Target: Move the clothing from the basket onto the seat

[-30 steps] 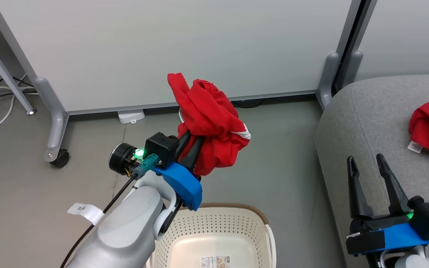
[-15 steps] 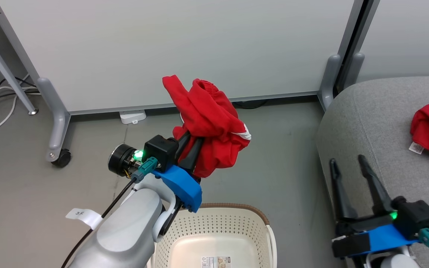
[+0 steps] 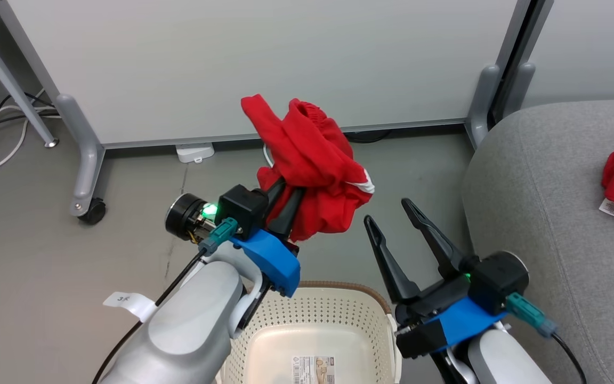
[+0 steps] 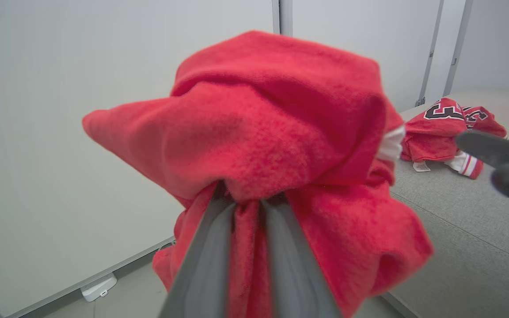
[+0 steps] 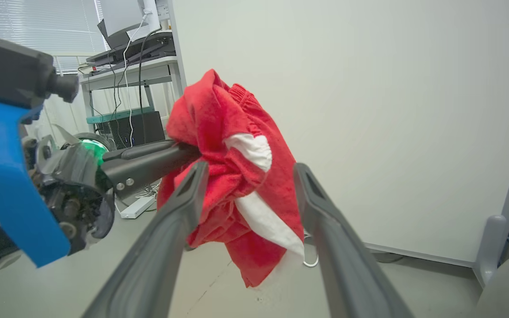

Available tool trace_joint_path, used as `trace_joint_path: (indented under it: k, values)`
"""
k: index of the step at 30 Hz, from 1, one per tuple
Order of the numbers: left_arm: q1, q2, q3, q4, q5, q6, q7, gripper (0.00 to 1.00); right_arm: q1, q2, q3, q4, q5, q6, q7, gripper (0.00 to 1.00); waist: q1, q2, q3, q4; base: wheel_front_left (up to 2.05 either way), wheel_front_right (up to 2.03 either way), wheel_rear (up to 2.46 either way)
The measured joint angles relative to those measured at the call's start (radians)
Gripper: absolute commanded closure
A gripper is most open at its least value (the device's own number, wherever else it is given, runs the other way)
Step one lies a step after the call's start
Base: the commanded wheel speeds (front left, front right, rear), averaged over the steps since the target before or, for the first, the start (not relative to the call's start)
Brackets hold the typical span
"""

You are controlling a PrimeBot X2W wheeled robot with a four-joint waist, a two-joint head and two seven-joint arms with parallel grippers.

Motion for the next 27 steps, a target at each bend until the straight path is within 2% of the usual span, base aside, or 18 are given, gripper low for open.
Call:
trace_joint_path:
  k: [10, 15, 26, 27]
  values:
    - [-0.020, -0.032, -0.010, -0.003, 0.025, -0.016, 0.000, 1.00, -0.153, -0.006, 0.051, 0.142, 0.004, 0.000, 0.000, 0.00, 0.0000, 0.0000, 0.037, 0.029, 0.00, 0.00, 0.00]
    - [-0.031, -0.047, -0.019, -0.003, 0.038, -0.025, 0.000, 1.00, -0.202, -0.008, 0.049, 0.198, 0.007, 0.000, 0.000, 0.00, 0.0000, -0.0001, 0.051, 0.043, 0.00, 0.00, 0.00]
    - [-0.038, -0.064, -0.023, -0.006, 0.053, -0.040, 0.000, 1.00, -0.290, -0.020, 0.116, 0.332, 0.042, 0.000, 0.000, 0.00, 0.0000, 0.0000, 0.066, 0.050, 0.00, 0.00, 0.00]
    - [-0.038, -0.064, -0.023, -0.005, 0.054, -0.040, 0.000, 1.00, -0.295, -0.020, 0.119, 0.341, 0.047, 0.000, 0.000, 0.12, 0.0001, 0.0000, 0.067, 0.049, 0.00, 0.00, 0.00]
